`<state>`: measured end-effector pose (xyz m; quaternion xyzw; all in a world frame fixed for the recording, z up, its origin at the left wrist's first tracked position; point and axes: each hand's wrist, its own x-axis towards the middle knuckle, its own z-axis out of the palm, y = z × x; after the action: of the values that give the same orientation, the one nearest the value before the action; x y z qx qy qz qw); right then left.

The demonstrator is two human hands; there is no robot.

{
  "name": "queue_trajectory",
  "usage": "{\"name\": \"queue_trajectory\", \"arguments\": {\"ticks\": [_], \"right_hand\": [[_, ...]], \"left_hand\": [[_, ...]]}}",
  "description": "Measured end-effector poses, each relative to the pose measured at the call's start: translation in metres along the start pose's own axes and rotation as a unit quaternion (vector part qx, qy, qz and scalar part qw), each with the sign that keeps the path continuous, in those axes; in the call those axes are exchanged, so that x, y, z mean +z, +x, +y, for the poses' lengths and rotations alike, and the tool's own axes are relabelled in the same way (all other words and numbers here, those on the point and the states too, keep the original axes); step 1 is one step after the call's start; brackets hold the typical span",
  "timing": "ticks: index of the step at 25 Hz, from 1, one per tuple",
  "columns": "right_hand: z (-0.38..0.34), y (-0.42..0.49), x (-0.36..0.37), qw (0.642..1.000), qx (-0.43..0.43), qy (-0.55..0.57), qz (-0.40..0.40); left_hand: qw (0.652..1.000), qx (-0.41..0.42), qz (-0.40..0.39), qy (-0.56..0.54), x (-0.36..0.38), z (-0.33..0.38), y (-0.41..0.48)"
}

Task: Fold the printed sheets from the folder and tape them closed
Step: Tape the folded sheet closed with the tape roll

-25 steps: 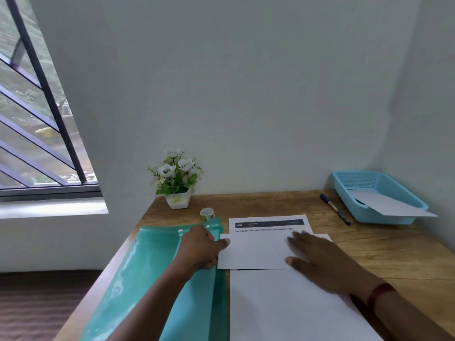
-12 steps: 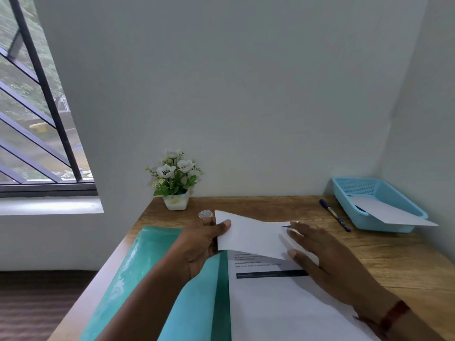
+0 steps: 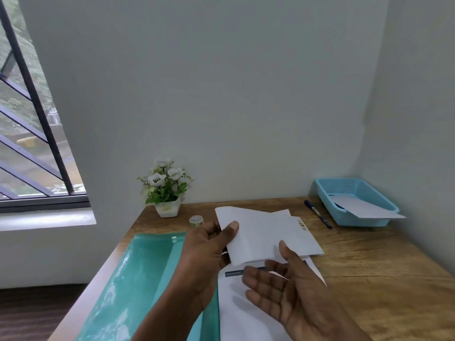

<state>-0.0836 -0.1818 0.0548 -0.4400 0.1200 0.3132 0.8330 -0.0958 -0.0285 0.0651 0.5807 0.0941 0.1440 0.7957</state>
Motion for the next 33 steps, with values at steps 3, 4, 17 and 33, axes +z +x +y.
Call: {"name": "queue_trajectory", "arguments": {"ticks": [3,4,17,33], "right_hand": [[0.005,0.002,0.001,0.993,-0.042,0.11,0.006],[0.007,0.001,0.002,0.99,-0.062,0.126,0.02],[-0.012,0.006,-0.027,0.965,-0.228,-0.119,0.047],[-0.053,-0.023,-0.087,0.83,-0.37,-0.375,0.182]], "left_hand": [[1.0,0.001,-0.002,0.001,0.003,-0.006,-0.015],[1.0,-0.003,0.003,0.007,0.004,-0.008,-0.018],[0.981,-0.07,-0.047,0.177,-0.002,-0.005,0.001],[0.946,0.098,-0.076,0.298,0.12,-0.034,-0.003]]}}
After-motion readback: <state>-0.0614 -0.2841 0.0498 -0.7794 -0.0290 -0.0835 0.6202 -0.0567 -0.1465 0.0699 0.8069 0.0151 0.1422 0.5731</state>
